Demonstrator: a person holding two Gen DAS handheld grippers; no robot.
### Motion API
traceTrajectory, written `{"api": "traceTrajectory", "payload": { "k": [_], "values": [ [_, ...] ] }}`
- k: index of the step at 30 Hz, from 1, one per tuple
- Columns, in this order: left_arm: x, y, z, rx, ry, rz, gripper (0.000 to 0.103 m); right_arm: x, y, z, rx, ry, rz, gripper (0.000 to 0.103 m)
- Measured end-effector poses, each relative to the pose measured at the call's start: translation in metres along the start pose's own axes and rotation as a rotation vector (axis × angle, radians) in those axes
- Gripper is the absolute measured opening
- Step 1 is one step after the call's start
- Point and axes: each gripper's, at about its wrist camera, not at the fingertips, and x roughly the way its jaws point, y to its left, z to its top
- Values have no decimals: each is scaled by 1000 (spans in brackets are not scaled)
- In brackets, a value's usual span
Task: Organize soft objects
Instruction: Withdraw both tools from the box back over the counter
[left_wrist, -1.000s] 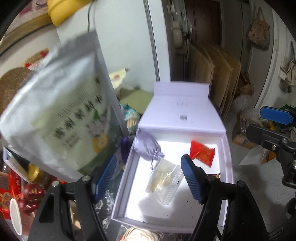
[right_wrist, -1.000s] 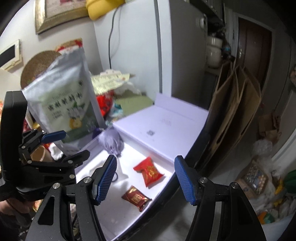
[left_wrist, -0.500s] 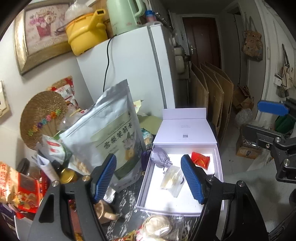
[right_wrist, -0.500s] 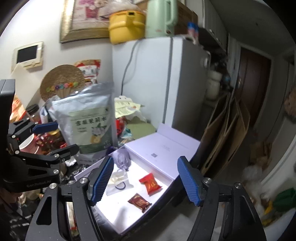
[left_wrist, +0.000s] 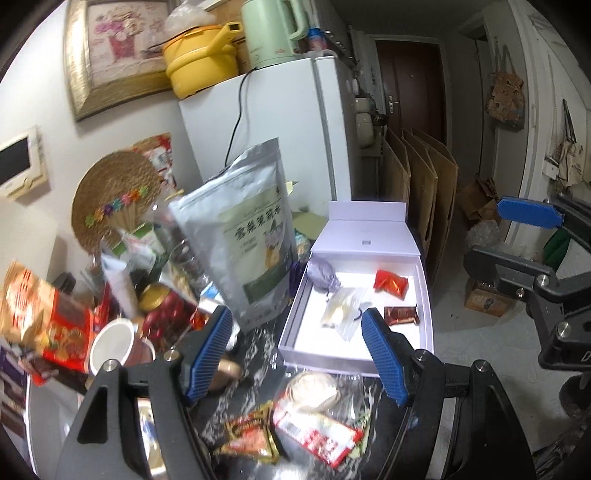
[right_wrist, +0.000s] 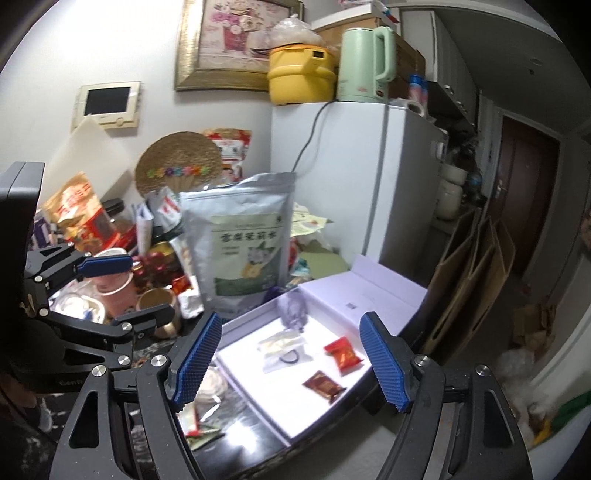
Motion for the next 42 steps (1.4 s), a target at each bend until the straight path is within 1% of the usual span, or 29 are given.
{"api": "traceTrajectory", "payload": {
  "k": [3, 9, 13, 17, 22, 26, 27, 30, 34, 38, 39, 40, 41, 42],
  "values": [
    [-9, 5, -12, -40, 2, -14, 72, -4, 12, -7, -6, -2, 24, 79],
    [-18, 9, -35, -61, 6, 26, 72, -3, 31, -22, -15, 12, 88, 80],
    [-19, 15, -52, -88, 30, 38, 72, 3, 42, -33, -4, 33, 133, 80],
    [-16, 22, -67, -122, 58, 48, 72, 10, 51, -43, -6, 56, 153, 80],
    [-6, 32, -86, -169, 102, 42, 72, 21, 62, -57, 4, 91, 180, 80],
    [3, 39, -101, -209, 122, -11, 72, 29, 70, -67, -2, 116, 190, 80],
    [5, 40, -103, -212, 127, -12, 72, 32, 71, -70, 2, 124, 195, 80],
    [14, 41, -114, -213, 154, 12, 72, 38, 73, -77, 19, 142, 204, 80],
    [29, 47, -126, -234, 204, 15, 72, 50, 74, -87, 38, 168, 200, 80],
    [40, 52, -136, -252, 235, 30, 73, 60, 73, -95, 53, 197, 197, 80],
    [42, 53, -138, -255, 240, 36, 76, 63, 73, -98, 57, 205, 196, 80],
    [45, 55, -141, -260, 246, 41, 89, 66, 72, -100, 60, 214, 196, 80],
    [46, 56, -142, -264, 250, 43, 97, 69, 72, -102, 62, 222, 196, 80],
    [48, 57, -144, -269, 250, 42, 103, 72, 70, -105, 65, 231, 195, 80]
  ]
}}
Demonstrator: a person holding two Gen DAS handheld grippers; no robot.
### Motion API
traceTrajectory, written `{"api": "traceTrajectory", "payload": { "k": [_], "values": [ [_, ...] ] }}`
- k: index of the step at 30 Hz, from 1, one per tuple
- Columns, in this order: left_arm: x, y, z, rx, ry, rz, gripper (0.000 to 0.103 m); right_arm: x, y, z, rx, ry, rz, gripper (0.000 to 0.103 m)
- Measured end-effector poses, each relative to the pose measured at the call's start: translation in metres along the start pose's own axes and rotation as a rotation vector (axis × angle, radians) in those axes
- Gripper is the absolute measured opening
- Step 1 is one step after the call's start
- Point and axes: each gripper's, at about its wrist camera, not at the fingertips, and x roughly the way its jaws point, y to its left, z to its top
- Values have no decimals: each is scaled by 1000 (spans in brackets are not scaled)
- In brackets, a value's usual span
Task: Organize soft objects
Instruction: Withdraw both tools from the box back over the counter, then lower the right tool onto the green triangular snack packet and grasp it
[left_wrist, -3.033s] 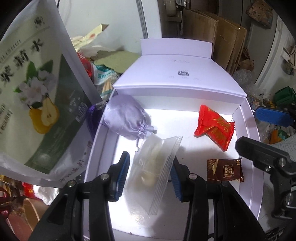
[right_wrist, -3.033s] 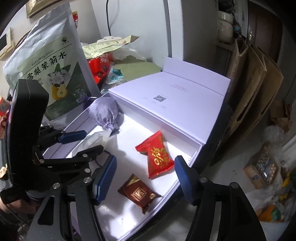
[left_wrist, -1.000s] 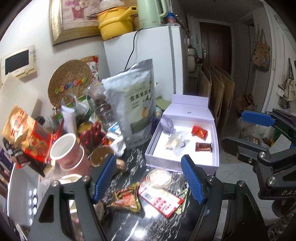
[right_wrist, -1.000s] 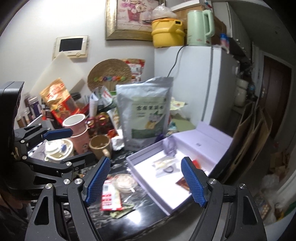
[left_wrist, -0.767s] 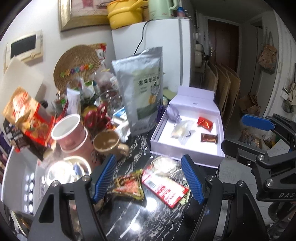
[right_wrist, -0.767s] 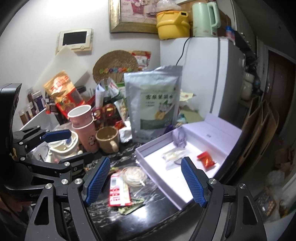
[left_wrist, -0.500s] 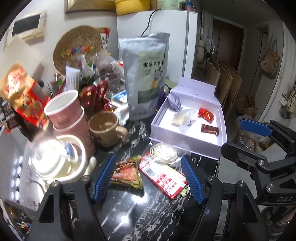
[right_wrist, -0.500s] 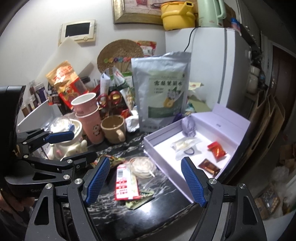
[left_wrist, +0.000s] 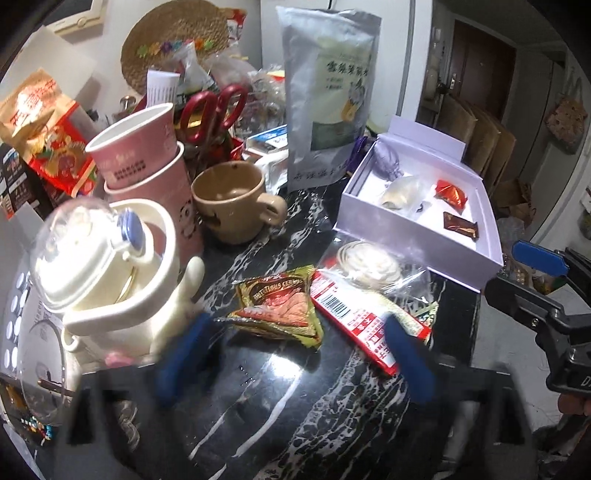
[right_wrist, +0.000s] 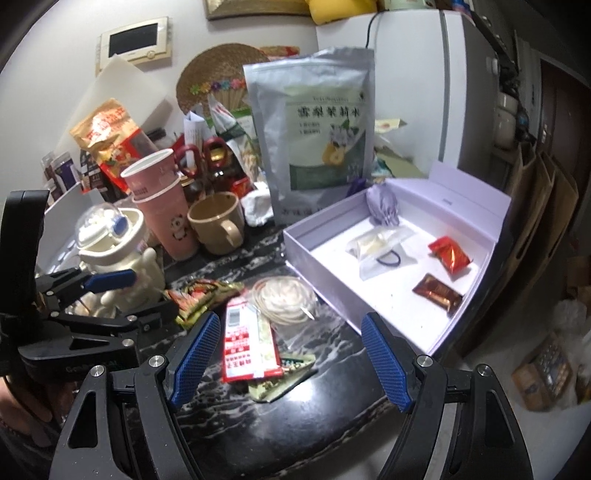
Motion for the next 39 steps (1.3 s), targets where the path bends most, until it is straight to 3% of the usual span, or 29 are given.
{"api": "traceTrajectory", "payload": {
  "k": [11, 24, 33, 39],
  "values": [
    [10, 8, -6, -9, 32, -4, 103, 33, -6, -15, 11, 98, 43, 80],
    [-1, 30, -14, -97, 34, -42, 103, 83, 22, -20, -85, 197, 163, 80],
    [-3, 31, -18, -100, 37, -44, 103, 122, 40, -25, -125, 290, 141, 80],
    [-6, 32, -21, -104, 35, -50, 103, 120, 45, -31, -120, 279, 142, 69]
  ]
}}
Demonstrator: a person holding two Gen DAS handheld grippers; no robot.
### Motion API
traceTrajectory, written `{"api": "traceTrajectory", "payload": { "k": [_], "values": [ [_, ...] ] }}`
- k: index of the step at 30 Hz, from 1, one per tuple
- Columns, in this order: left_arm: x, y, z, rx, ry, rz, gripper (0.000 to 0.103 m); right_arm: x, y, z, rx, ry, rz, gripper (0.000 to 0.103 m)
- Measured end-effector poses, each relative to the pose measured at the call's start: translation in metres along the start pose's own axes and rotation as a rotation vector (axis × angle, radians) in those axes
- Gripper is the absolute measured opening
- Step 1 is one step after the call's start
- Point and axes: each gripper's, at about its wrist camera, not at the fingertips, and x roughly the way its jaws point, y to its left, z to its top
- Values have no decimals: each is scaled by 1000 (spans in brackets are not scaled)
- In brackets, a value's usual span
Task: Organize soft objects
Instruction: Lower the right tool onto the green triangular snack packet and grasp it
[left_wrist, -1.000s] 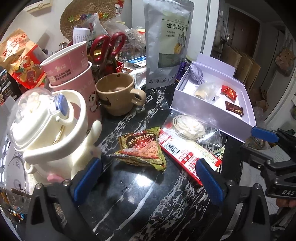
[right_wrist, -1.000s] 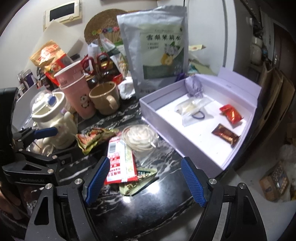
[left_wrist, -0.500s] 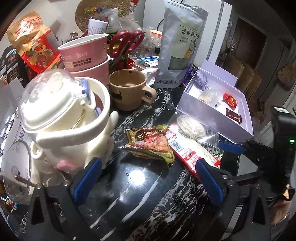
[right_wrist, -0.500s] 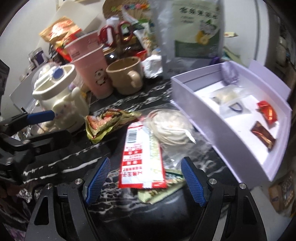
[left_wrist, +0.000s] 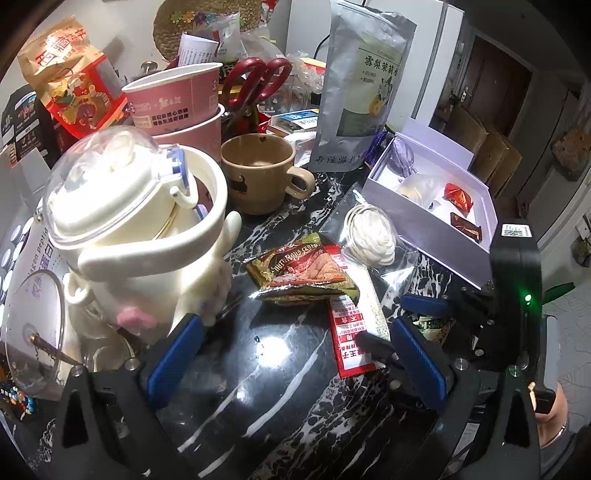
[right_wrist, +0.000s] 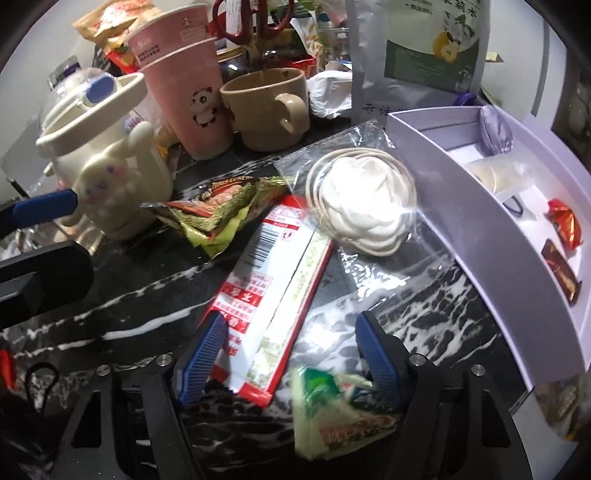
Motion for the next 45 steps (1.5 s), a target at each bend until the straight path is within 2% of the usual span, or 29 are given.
{"api": "traceTrajectory", "payload": {
  "k": [1, 7, 15, 23, 26, 29, 31, 35, 37, 40, 44, 45],
  "values": [
    [-1, 0, -1, -2, -1, -4, 103, -2, -1, -1, 5, -2, -3, 66],
    [4, -2, -6, -22, 9, -41, 103, -40, -19, -13, 62, -85, -37, 66],
    [10, -14, -10, -31, 10, -82, 103, -56, -36, -28, 125, -77, -82, 66],
    [24, -32, 11, 16, -36, -75, 103, -64, -44, -36, 156, -90, -85, 66],
    [36, -35, 21, 32, -52, -38, 103, -66, -47, -35, 158, -101, -88, 66],
    [58, -33, 29, 25, -19, -8, 102, -61, -51, -35, 166, -88, -74, 66],
    [66, -40, 29, 66, -18, 47, 98, -56, -52, -36, 167, -74, -70, 67],
    [80, -42, 30, 86, 19, 30, 90, -49, -53, -38, 183, -54, -15, 68],
    [85, -39, 30, 85, 27, 57, 78, -49, -53, -37, 192, -61, 18, 69],
    [90, -35, 29, 80, 32, 81, 66, -50, -53, -36, 192, -70, 25, 69],
    [92, -36, 24, 113, 27, 129, 62, -48, -53, -36, 190, -70, 33, 69],
    [92, -35, 23, 113, 25, 134, 58, -47, -53, -36, 191, -69, 36, 69]
  ]
}}
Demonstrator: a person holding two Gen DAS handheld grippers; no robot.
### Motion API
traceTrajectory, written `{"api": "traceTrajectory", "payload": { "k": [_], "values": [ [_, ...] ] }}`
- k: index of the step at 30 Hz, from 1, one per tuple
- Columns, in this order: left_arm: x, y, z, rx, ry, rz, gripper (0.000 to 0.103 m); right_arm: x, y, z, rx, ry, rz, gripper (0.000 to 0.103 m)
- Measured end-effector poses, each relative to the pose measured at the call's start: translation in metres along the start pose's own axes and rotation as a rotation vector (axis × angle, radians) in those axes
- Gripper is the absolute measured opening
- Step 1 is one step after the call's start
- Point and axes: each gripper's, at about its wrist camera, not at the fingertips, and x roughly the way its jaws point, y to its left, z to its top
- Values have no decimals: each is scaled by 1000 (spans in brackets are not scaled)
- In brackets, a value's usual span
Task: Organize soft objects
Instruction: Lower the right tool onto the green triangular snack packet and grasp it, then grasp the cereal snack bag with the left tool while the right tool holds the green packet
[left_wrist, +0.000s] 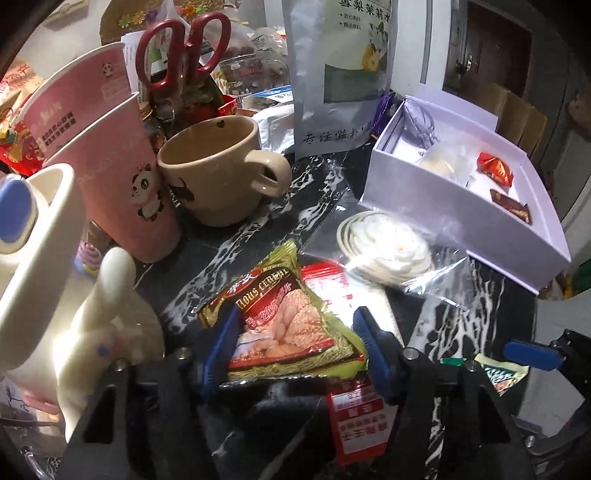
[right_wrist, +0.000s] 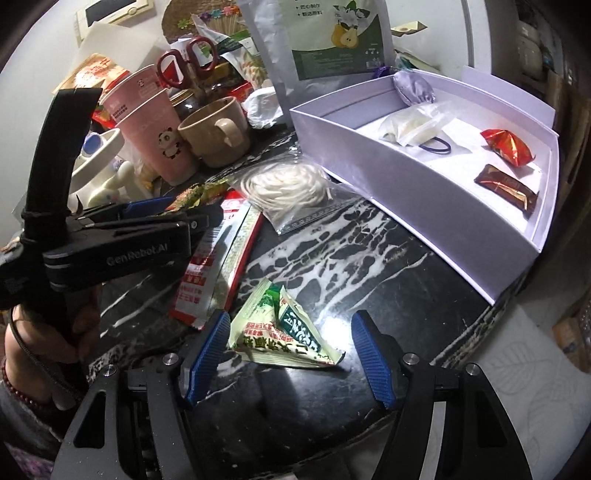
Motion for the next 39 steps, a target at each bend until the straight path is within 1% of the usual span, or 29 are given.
{"api": "traceTrajectory", "payload": {
  "k": [3, 5, 12, 14, 16, 20, 28, 29, 31, 32, 34, 36, 37, 39],
  "values": [
    [-2, 2, -3, -4, -3, -5, 51, 2, 0, -1, 5, 2, 4, 69],
    [-5, 2, -5, -1, 1, -15, 49, 3, 0, -2, 5, -1, 6, 69],
    [-23, -4, -23, 0, 19, -76, 49, 3, 4, -6, -8, -12, 3, 69],
    [-30, -6, -31, 1, 25, -85, 49, 2, 5, -8, -16, -31, -7, 69],
    [-35, -9, -38, 3, 29, -91, 49, 1, 7, -11, -21, -37, -9, 68],
    [-47, -9, -51, -9, 37, -106, 49, -3, 10, -17, -36, -48, -12, 64],
    [-66, -6, -73, -22, 58, -119, 49, -8, 19, -29, -70, -55, -14, 63],
    [-65, -6, -75, -23, 60, -120, 50, -8, 19, -30, -71, -54, -12, 63],
    [-58, -5, -76, -31, 89, -107, 58, -8, 20, -32, -69, -51, -5, 63],
    [-56, -5, -77, -36, 90, -94, 61, -8, 20, -32, -67, -50, -1, 63],
    [-54, -5, -78, -41, 90, -79, 77, -8, 21, -32, -66, -52, -3, 63],
    [-48, -3, -79, -53, 109, -57, 88, -9, 21, -32, -69, -54, -10, 63],
    [-44, -2, -79, -63, 125, -42, 88, -10, 22, -32, -73, -58, -17, 63],
    [-34, 4, -82, -85, 153, -50, 88, -11, 22, -32, -78, -63, -26, 63]
  ]
}}
